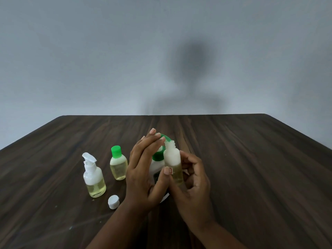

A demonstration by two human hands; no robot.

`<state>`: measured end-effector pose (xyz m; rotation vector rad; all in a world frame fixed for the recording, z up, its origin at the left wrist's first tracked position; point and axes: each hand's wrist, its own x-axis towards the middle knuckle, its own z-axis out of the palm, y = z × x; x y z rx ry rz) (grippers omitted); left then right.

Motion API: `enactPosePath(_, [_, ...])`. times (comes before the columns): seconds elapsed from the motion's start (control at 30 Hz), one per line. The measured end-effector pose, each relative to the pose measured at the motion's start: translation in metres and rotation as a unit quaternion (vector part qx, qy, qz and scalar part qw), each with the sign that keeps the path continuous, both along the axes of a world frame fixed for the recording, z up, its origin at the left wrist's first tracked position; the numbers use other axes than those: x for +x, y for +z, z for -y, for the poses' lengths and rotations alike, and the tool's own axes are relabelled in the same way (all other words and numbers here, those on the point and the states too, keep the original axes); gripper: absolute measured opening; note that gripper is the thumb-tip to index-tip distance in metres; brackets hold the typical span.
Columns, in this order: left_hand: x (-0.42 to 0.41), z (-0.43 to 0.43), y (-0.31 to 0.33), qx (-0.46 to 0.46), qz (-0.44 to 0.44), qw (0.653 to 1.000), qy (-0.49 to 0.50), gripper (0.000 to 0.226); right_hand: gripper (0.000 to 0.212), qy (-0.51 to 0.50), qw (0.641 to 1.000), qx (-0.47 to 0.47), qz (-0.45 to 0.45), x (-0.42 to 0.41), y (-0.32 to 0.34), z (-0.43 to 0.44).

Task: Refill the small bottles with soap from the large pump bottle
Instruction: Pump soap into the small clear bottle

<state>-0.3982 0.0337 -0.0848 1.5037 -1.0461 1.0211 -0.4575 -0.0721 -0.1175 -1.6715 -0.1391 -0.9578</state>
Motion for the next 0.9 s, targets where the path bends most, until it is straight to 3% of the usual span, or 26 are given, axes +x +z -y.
enactPosePath(0.33, [0.002,-0.012,0.003,-0.038,0.017,0.999,0.009,0.034,0.041,0.014,1.000,-0.006,0.003,-0.005,-0.001,0.000])
enactPosePath(0.47, [0.007,-0.031,0.013,-0.128,-0.060,0.988,0.063,0.028,0.039,0.008,0.999,-0.034,0.014,-0.004,-0.005,0.002])
enactPosePath(0.57, [0.010,-0.059,0.013,-0.161,-0.194,0.968,0.019,0.029,0.039,0.003,0.996,-0.084,0.031,-0.006,-0.004,0.001])
enactPosePath(0.67, [0.002,-0.090,-0.005,-0.123,-0.283,0.951,0.027,0.034,0.039,0.011,0.991,-0.120,0.058,-0.010,0.000,-0.005])
enactPosePath(0.83, [-0.027,-0.119,-0.031,-0.003,-0.242,0.957,0.158,0.009,0.038,0.035,0.983,-0.163,0.076,-0.015,0.005,-0.011])
enactPosePath(0.9, [-0.031,-0.120,-0.037,0.095,-0.261,0.938,0.209,0.009,0.038,0.037,0.982,-0.173,0.072,-0.016,0.004,-0.013])
